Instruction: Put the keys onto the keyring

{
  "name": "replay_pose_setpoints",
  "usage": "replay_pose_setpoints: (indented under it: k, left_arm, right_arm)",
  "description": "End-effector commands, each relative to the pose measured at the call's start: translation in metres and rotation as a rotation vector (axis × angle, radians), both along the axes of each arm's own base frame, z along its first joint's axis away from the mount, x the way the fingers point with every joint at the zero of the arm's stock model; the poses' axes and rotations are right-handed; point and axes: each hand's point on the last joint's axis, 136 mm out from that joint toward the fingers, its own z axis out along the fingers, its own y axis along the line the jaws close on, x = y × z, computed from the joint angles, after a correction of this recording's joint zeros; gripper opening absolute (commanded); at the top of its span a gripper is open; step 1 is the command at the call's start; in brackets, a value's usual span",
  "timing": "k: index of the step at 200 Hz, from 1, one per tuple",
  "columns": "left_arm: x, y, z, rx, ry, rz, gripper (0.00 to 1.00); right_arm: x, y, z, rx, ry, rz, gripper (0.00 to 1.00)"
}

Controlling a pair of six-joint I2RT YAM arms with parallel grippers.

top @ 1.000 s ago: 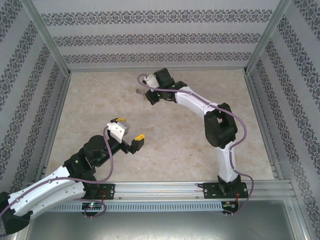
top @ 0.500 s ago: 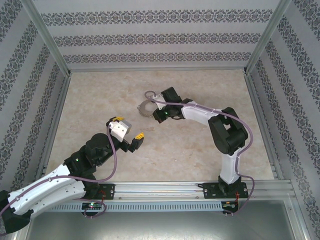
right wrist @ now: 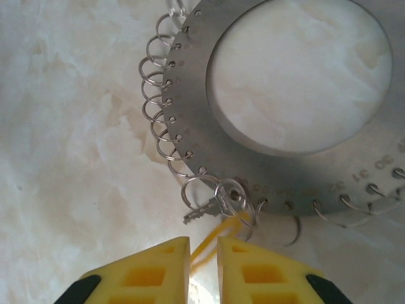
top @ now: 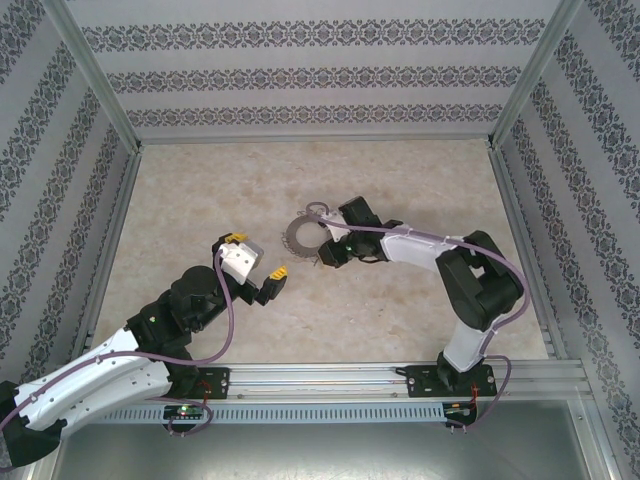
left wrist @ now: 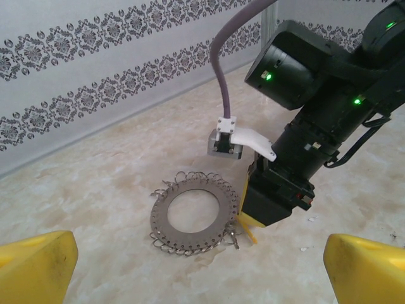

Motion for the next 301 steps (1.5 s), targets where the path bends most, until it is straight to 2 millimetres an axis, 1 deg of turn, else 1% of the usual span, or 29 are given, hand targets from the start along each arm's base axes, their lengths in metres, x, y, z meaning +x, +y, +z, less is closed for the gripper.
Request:
replay_pose_setpoints:
  k: [1, 22, 39, 48, 55, 58, 60, 63, 74, 87, 99, 117, 133, 152, 161, 167, 175, 180, 198, 215, 217, 227, 246, 253, 265, 267, 277, 285, 301]
  left_arm:
    - [0.000, -0.005, 0.007, -0.036, 0.007, -0.014, 1.00]
    - [0.004, -0.013, -0.001, -0.067, 0.034, -0.018, 1.00]
    - [0.011, -0.019, -0.011, -0.095, 0.058, 0.004, 1.00]
    - [0.017, -0.021, -0.017, -0.095, 0.075, 0.026, 1.00]
    - [0.023, -0.020, -0.022, -0.096, 0.085, 0.055, 1.00]
    - [0.026, -0.019, -0.024, -0.092, 0.090, 0.069, 1.00]
    - [0.028, -0.019, -0.026, -0.093, 0.094, 0.080, 1.00]
    - [0.031, -0.017, -0.028, -0.091, 0.098, 0.098, 1.00]
    - [0.042, -0.012, -0.034, -0.087, 0.097, 0.149, 1.00]
    - [0.056, -0.008, -0.035, -0.100, 0.083, 0.174, 1.00]
    - [0.074, 0.004, -0.036, -0.119, 0.075, 0.235, 1.00]
    - [0.104, 0.039, -0.048, -0.155, 0.125, 0.365, 1.00]
    - [0.120, 0.074, -0.058, -0.165, 0.148, 0.496, 1.00]
    - [0.128, 0.110, -0.060, -0.147, 0.115, 0.625, 1.00]
    - [0.130, 0.123, -0.061, -0.134, 0.100, 0.671, 1.00]
    - [0.132, 0.131, -0.062, -0.123, 0.092, 0.701, 1.00]
    - [0.134, 0.142, -0.064, -0.107, 0.087, 0.741, 1.00]
    - [0.136, 0.148, -0.066, -0.098, 0.084, 0.766, 1.00]
    - [0.142, 0.169, -0.078, -0.057, 0.085, 0.837, 1.00]
    - [0.147, 0.191, -0.095, -0.036, 0.106, 0.912, 1.00]
    - [0.148, 0.194, -0.097, -0.036, 0.108, 0.917, 1.00]
    - [0.151, 0.203, -0.101, -0.023, 0.099, 0.941, 1.00]
    - [0.159, 0.215, -0.101, -0.053, 0.042, 0.952, 1.00]
    - [0.161, 0.215, -0.099, -0.051, 0.033, 0.942, 1.00]
    - [0.167, 0.215, -0.094, -0.053, -0.024, 0.911, 1.00]
    - [0.168, 0.215, -0.093, -0.052, -0.032, 0.905, 1.00]
    - [0.174, 0.217, -0.093, -0.020, -0.033, 0.906, 1.00]
    - [0.174, 0.218, -0.100, 0.001, 0.018, 0.915, 1.00]
    - [0.166, 0.216, -0.121, 0.045, 0.118, 0.900, 1.00]
  right_arm:
    - [0.007, -0.008, 0.036, 0.012, -0.110, -0.034, 0.27]
    - [0.009, -0.024, 0.064, -0.017, -0.206, -0.068, 0.41]
    - [0.010, -0.039, 0.087, -0.042, -0.293, -0.100, 0.62]
    - [0.010, -0.050, 0.098, -0.059, -0.342, -0.119, 0.69]
    - [0.011, -0.059, 0.106, -0.070, -0.381, -0.142, 0.80]
    - [0.011, -0.064, 0.109, -0.074, -0.397, -0.152, 0.87]
    - [0.012, -0.067, 0.111, -0.077, -0.407, -0.159, 0.94]
    - [0.012, -0.070, 0.113, -0.079, -0.420, -0.169, 0.97]
    - [0.016, -0.089, 0.124, -0.073, -0.470, -0.223, 0.98]
    - [0.021, -0.109, 0.135, -0.040, -0.512, -0.285, 0.98]
    - [0.025, -0.130, 0.140, -0.018, -0.548, -0.350, 0.98]
    - [0.037, -0.177, 0.143, -0.013, -0.586, -0.519, 0.98]
    - [0.042, -0.219, 0.139, -0.013, -0.636, -0.683, 0.98]
    - [0.038, -0.244, 0.131, -0.018, -0.742, -0.741, 0.98]
    - [0.035, -0.249, 0.129, -0.016, -0.802, -0.748, 0.98]
    - [0.033, -0.252, 0.123, -0.029, -0.820, -0.743, 0.98]
    - [0.035, -0.254, 0.119, -0.052, -0.832, -0.736, 0.98]
    - [0.037, -0.255, 0.113, -0.069, -0.821, -0.731, 0.98]
    - [0.045, -0.254, 0.092, -0.094, -0.783, -0.703, 0.98]
    - [0.056, -0.254, 0.083, -0.093, -0.798, -0.705, 0.98]
    - [0.052, -0.255, 0.072, -0.104, -0.776, -0.705, 0.98]
    - [0.056, -0.257, 0.065, -0.093, -0.794, -0.717, 0.98]
    - [0.063, -0.260, 0.059, -0.082, -0.794, -0.736, 0.98]
    - [0.067, -0.263, 0.056, -0.090, -0.774, -0.748, 0.98]
    - [0.068, -0.266, 0.042, -0.097, -0.730, -0.758, 0.98]
    - [0.074, -0.266, 0.049, -0.089, -0.744, -0.763, 0.98]
    - [0.078, -0.269, 0.045, -0.085, -0.745, -0.776, 0.98]
    - [0.079, -0.272, 0.047, -0.082, -0.756, -0.793, 0.98]
    - [0.080, -0.275, 0.044, -0.105, -0.722, -0.812, 0.98]
